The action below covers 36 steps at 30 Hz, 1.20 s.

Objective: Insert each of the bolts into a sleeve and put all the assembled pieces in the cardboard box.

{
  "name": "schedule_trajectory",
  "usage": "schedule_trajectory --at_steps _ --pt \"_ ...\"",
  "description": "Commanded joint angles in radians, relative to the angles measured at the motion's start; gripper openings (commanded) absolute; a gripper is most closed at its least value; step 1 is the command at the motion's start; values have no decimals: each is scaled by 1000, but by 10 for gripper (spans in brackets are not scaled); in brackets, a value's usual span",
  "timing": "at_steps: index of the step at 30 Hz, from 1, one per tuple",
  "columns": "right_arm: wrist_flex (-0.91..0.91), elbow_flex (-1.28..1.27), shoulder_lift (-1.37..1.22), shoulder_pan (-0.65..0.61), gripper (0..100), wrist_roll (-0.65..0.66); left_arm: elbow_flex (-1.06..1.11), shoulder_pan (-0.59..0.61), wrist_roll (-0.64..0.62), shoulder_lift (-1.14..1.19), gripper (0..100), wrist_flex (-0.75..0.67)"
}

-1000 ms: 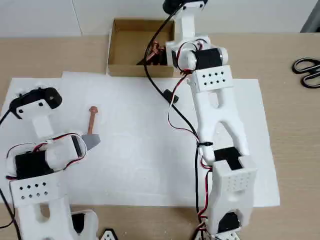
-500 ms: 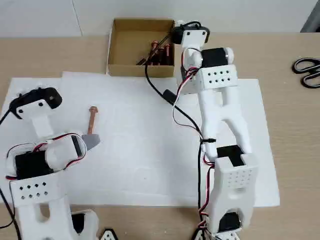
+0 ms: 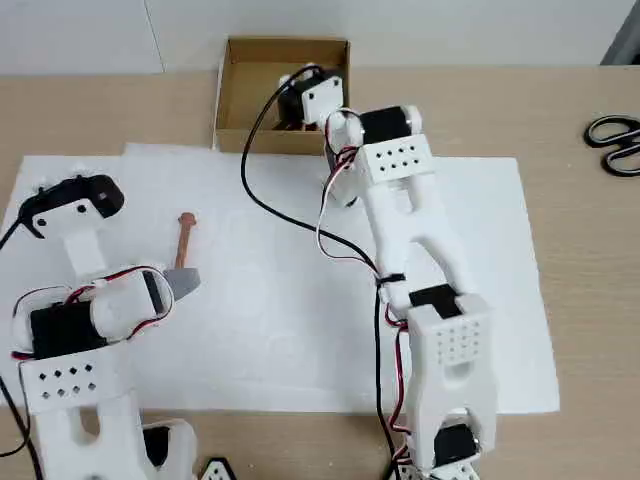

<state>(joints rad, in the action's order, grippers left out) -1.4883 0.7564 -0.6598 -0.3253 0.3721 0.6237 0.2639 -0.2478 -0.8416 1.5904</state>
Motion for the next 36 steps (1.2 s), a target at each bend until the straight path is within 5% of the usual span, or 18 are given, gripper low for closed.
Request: schedule_trajectory --at_steps 1,22,28,36 --pt "61 44 -35 -5 230 11 -27 6 -5 -9 316 -2" --pt "262 44 -225 -5 229 11 -27 6 -31 -9 316 -2" --pt "257 44 -234 -1 3 6 -27 6 -31 -9 316 -2" --pt "84 155 -214 73 4 5 -27 6 -31 -9 316 0"
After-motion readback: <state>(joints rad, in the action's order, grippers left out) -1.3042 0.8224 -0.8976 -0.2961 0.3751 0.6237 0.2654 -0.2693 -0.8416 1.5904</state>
